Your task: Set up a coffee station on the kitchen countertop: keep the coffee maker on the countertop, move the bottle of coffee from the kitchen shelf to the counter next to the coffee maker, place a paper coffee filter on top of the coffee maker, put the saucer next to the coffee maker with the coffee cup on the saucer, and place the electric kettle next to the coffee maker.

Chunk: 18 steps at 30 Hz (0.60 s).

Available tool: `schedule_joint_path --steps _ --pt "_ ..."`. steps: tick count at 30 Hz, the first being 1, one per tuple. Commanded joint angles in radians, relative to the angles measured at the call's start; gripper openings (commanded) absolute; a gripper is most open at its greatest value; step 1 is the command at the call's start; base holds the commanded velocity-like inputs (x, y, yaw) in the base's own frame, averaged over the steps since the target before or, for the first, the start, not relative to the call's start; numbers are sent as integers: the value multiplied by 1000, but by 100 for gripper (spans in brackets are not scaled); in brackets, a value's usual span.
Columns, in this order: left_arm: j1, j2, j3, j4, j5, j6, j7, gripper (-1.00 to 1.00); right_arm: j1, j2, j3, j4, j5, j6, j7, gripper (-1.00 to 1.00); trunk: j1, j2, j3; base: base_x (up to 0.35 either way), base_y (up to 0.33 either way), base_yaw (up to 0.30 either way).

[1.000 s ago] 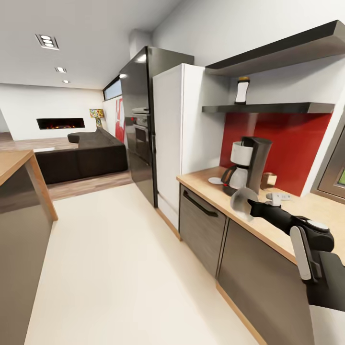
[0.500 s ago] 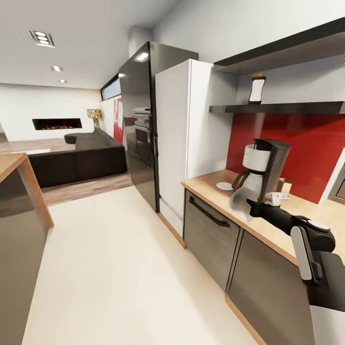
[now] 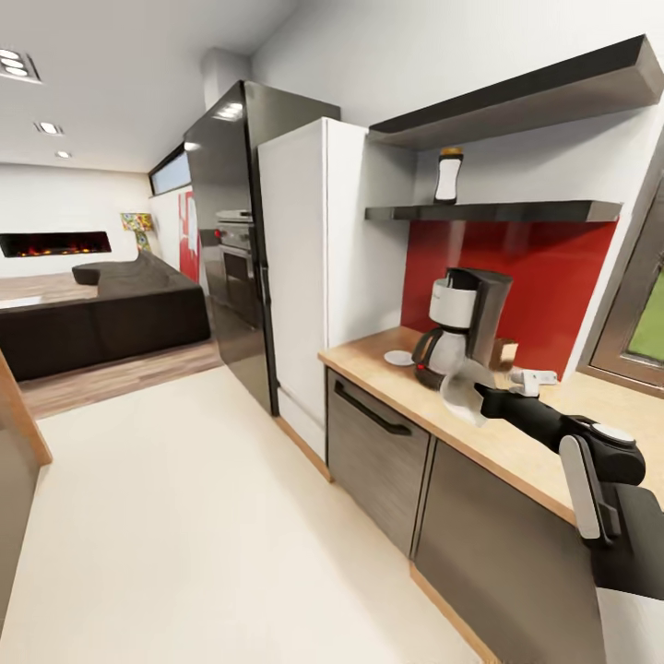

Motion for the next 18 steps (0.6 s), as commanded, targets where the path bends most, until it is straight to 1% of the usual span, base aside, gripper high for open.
schedule_joint_path --steps 1,4,7,13,18 --pt "1 0 0 -2 10 -1 0 100 -1 0 -1 0 -12 9 -1 -100 0 -1 0 2 1 -259" --pt "1 0 0 -2 10 -1 0 100 -1 0 -1 0 -12 9 -1 -100 0 -1 2 3 3 -250" --pt "1 0 0 -2 10 0 0 100 -1 0 -1 0 -12 9 -1 -100 0 -1 3 114 113 -115" --pt "1 0 0 -2 10 0 1 100 -1 0 -1 0 -12 9 -1 -100 0 -1 3 217 208 -42" --pt "1 0 0 -2 10 -1 0 100 -1 0 -1 0 -12 9 -1 -100 0 -1 3 193 187 -190"
